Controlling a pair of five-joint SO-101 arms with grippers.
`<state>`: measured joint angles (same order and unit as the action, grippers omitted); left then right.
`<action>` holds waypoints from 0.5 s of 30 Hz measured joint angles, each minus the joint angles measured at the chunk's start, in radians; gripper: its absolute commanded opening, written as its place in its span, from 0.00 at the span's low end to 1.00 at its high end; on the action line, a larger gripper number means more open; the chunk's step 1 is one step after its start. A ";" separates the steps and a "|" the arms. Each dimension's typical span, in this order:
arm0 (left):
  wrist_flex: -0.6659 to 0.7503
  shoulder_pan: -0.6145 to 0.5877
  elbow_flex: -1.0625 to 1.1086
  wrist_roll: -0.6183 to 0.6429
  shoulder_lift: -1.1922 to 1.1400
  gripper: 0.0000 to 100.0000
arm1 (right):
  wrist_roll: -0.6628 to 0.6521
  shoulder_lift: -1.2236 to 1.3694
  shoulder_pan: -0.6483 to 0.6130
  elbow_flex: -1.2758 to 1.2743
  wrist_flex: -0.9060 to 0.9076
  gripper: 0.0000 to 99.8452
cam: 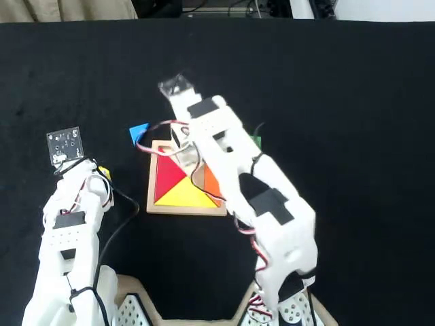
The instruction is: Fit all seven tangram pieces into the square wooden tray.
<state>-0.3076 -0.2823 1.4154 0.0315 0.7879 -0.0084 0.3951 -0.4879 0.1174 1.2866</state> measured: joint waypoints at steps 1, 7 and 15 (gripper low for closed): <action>0.000 0.000 0.000 0.000 0.000 0.10 | 0.000 -0.035 0.015 0.012 0.011 0.01; 0.000 0.000 0.000 0.000 0.000 0.10 | -0.063 -0.123 0.239 0.029 0.037 0.06; 0.000 0.000 0.000 0.000 0.000 0.10 | -0.104 -0.048 0.388 -0.015 0.017 0.25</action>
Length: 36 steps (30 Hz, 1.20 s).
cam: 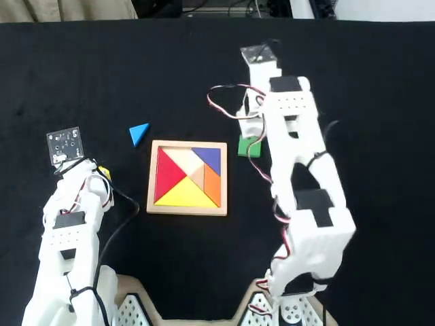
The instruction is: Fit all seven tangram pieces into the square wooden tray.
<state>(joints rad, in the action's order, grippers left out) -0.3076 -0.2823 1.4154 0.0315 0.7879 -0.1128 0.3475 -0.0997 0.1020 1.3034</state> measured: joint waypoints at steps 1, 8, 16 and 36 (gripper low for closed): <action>0.000 0.000 0.000 0.000 0.000 0.10 | 0.015 0.018 -0.002 0.000 -0.012 0.26; 0.000 0.000 0.000 0.000 0.000 0.10 | 0.130 0.106 -0.046 0.000 -0.071 0.26; 0.000 0.000 0.000 0.000 0.000 0.10 | 0.265 0.193 -0.087 0.025 -0.078 0.26; 0.000 0.000 0.000 0.000 0.000 0.10 | 0.193 0.281 -0.055 0.152 -0.002 0.01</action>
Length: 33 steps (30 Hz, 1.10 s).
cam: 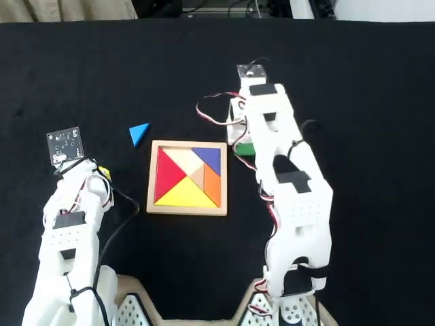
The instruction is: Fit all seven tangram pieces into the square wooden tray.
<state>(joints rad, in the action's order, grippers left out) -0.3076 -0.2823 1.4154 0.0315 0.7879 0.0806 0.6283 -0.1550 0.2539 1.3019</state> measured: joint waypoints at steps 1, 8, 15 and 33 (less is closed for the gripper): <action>0.000 0.000 0.000 0.000 0.000 0.10 | -0.015 -0.009 -0.005 0.008 0.023 0.01; 0.000 0.000 0.000 0.000 0.000 0.10 | -0.204 -0.201 -0.178 0.011 0.144 0.01; 0.000 0.000 0.000 0.000 0.000 0.10 | -0.292 -0.196 -0.348 0.012 0.140 0.01; 0.000 0.000 0.000 0.000 0.000 0.10 | -0.295 -0.107 -0.368 0.011 0.112 0.13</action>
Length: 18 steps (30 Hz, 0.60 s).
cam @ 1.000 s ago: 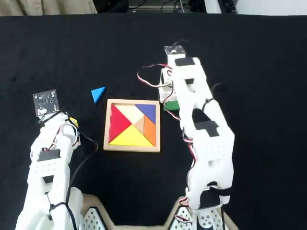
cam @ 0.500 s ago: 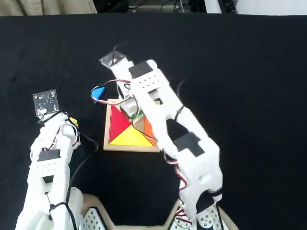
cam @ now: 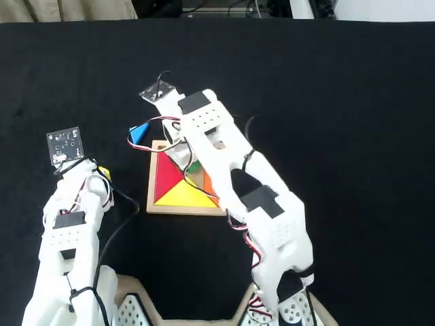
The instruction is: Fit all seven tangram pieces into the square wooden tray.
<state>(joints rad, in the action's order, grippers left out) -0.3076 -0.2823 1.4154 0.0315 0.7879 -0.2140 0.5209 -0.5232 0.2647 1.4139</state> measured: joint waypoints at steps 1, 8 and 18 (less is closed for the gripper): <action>0.000 0.000 0.000 0.000 0.000 0.10 | 0.000 0.000 0.000 -0.005 -0.012 0.13; 0.000 0.000 0.000 0.000 0.000 0.10 | 0.000 0.000 0.000 -0.029 -0.038 0.13; 0.000 0.000 0.000 0.000 0.000 0.10 | 0.000 0.000 -0.002 -0.029 -0.011 0.22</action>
<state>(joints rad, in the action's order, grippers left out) -0.3076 -0.2823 1.4154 0.0315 0.7879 -0.2140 0.5209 -0.5247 0.2355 1.4032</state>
